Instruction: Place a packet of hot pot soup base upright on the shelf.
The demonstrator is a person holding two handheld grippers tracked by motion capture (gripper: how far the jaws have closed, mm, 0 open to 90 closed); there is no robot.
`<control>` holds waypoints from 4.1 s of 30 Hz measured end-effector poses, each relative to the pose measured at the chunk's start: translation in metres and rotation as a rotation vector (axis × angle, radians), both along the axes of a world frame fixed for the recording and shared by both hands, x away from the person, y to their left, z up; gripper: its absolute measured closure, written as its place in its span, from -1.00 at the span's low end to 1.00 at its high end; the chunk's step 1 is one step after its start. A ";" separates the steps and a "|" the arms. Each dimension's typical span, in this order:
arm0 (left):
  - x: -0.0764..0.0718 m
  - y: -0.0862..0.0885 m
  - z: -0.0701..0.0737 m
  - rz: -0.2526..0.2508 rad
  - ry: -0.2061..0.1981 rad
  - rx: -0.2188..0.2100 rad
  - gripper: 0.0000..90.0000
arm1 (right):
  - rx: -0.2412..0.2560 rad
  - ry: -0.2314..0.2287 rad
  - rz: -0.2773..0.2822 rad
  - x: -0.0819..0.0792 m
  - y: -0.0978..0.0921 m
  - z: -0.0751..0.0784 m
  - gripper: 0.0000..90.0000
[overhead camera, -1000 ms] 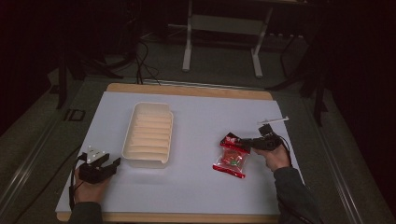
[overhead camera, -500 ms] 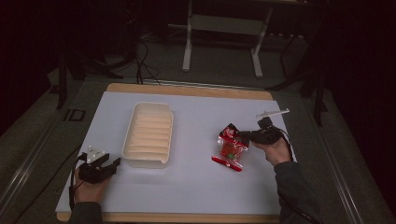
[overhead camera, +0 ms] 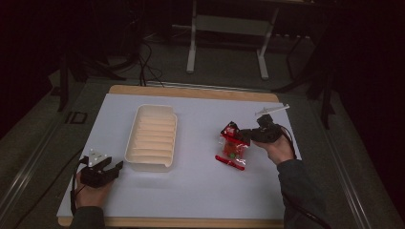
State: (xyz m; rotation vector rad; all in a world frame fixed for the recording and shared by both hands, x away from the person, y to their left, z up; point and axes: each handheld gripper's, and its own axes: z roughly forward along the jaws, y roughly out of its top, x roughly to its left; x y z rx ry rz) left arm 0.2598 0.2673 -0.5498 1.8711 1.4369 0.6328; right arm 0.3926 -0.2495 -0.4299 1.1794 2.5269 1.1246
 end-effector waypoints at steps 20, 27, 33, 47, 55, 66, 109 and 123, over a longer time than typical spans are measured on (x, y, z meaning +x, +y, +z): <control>0.000 0.000 0.000 -0.001 0.002 -0.001 0.11 | -0.015 -0.051 0.055 -0.001 0.016 0.013 0.98; 0.000 0.000 0.000 -0.001 0.003 -0.002 0.11 | -0.016 -0.074 0.076 -0.001 0.021 0.017 0.98; 0.000 0.000 0.000 -0.001 0.003 -0.002 0.11 | -0.020 -0.079 0.090 -0.001 0.025 0.020 0.98; 0.000 0.000 0.000 -0.003 0.004 -0.003 0.11 | -0.014 -0.118 0.138 -0.005 0.039 0.027 0.97; 0.000 0.001 0.000 -0.003 0.003 -0.003 0.11 | -0.005 -0.125 0.184 -0.007 0.045 0.027 0.97; 0.000 0.001 0.000 -0.004 -0.001 -0.007 0.10 | -0.007 -0.147 0.220 -0.010 0.057 0.032 0.97; -0.001 0.001 0.000 -0.013 -0.004 -0.009 0.15 | 0.042 -0.225 0.371 -0.017 0.101 0.047 0.97; -0.001 0.001 0.000 -0.015 -0.003 -0.010 0.16 | 0.056 -0.242 0.399 -0.019 0.118 0.053 0.97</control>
